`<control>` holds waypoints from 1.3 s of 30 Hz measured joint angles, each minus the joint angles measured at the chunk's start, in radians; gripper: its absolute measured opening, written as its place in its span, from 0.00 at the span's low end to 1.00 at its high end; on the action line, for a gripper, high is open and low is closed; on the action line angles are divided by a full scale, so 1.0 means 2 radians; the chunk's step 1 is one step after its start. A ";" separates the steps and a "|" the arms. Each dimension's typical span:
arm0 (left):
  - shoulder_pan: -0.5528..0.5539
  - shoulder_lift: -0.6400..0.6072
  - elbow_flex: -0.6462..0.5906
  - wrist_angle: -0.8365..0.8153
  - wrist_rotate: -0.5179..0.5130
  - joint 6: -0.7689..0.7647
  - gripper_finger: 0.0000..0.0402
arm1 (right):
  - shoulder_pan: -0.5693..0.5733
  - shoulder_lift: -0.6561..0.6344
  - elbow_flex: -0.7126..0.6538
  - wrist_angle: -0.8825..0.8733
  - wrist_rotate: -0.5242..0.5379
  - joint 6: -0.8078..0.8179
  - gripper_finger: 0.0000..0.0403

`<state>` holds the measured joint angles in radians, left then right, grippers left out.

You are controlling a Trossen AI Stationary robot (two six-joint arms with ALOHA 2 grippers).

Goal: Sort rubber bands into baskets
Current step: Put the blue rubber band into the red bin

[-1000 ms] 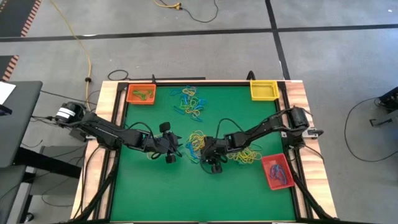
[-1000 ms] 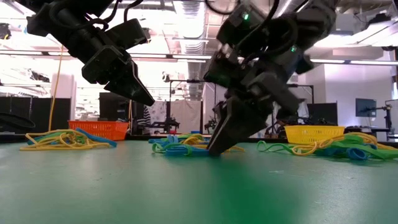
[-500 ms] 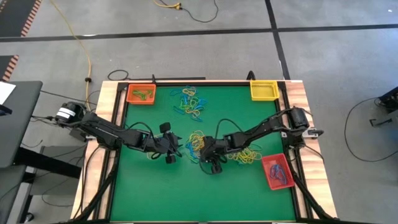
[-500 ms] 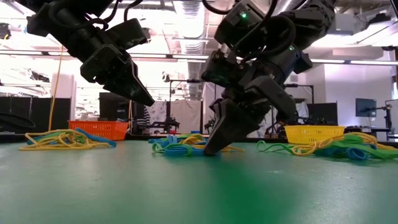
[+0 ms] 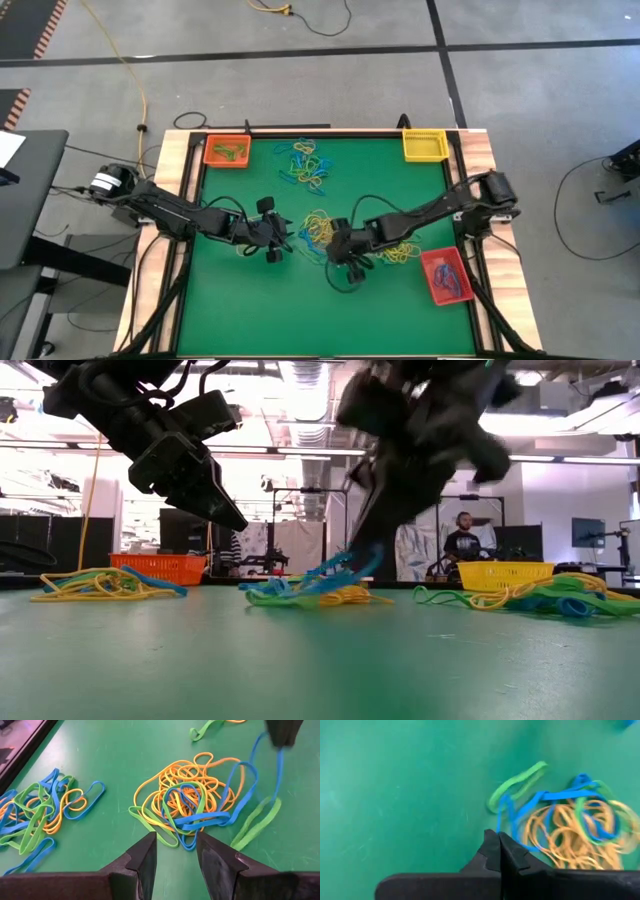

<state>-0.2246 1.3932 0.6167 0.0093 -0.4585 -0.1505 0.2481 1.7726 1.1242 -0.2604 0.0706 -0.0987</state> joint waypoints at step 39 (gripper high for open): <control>0.000 0.000 0.000 0.004 0.000 0.006 0.32 | 0.323 -0.190 0.001 -0.582 0.093 0.692 0.03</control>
<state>-0.2249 1.3932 0.6167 0.0170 -0.4591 -0.1390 0.8943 1.3922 1.1259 -1.4244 0.2562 1.2847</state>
